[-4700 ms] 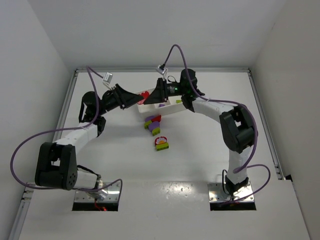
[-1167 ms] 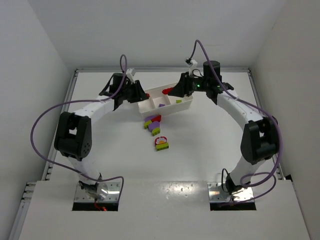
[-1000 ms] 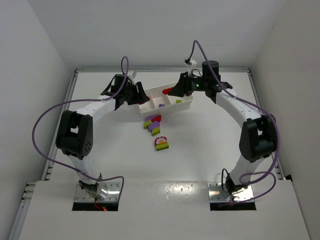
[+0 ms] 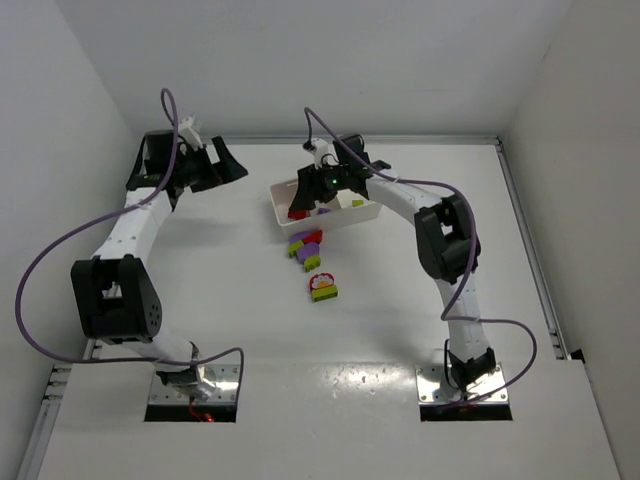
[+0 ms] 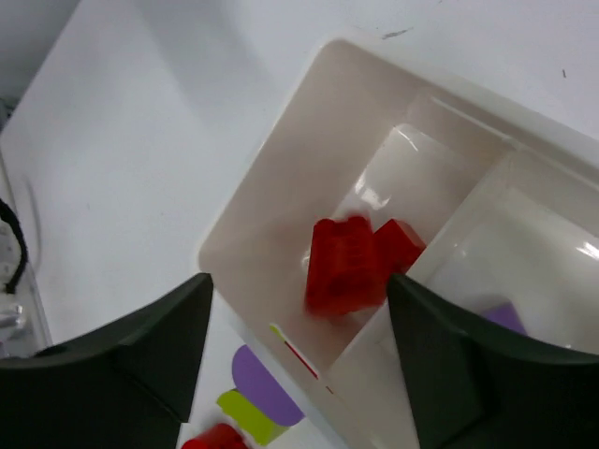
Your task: Sort the legos into containers by color
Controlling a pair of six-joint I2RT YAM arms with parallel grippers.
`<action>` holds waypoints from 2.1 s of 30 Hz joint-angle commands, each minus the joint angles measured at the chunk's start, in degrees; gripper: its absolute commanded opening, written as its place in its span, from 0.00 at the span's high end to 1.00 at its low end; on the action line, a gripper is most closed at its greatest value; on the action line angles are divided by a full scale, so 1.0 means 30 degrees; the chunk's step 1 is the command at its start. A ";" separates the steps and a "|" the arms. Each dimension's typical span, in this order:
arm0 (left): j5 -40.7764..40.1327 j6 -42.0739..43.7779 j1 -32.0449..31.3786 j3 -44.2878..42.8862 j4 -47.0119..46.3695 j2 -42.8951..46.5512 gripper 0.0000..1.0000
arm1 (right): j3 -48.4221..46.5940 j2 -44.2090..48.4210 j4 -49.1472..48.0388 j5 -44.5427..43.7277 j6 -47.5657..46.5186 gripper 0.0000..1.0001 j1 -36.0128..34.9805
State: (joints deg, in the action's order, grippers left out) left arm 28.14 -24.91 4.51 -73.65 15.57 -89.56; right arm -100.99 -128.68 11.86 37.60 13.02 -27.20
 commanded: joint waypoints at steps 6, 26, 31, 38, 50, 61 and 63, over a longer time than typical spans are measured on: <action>0.1749 0.5130 -0.2322 0.1927 0.0290 0.2864 0.04 | 0.0055 0.2517 -0.0378 -0.0846 -0.1028 0.14 -0.0425; 0.3225 2.2072 -1.4391 0.1024 0.7938 -0.2403 0.09 | 1.5734 1.9923 0.5481 -0.6705 -0.3401 0.13 0.6984; 0.2046 1.9941 -1.5303 0.1138 0.5890 -0.3458 0.08 | 1.6349 2.1009 0.6358 -0.6529 -0.2991 0.13 0.8274; -0.2435 1.5515 -1.6124 0.3131 0.1227 -0.2522 0.08 | 1.6525 2.1654 0.6946 -0.5943 -0.2991 0.13 0.9126; -0.3550 1.5275 -1.6299 0.4334 0.1020 -0.2725 0.07 | 1.5765 2.0394 0.6946 -0.4685 -0.2815 0.13 0.9682; -0.3374 1.5626 -1.6299 0.5330 0.1020 -0.2930 0.19 | 1.5763 1.9838 0.6360 -0.4332 -0.2290 0.13 0.9682; -0.3374 1.5626 -1.6299 0.5330 0.0701 -0.3135 0.21 | 1.5763 1.9662 0.6360 -0.4156 -0.2288 0.13 0.9682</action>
State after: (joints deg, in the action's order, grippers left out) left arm 17.54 21.78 -43.81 -57.56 19.92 -99.85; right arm -51.66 -69.14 32.82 23.57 4.99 1.43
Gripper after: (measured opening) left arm 0.791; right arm 0.866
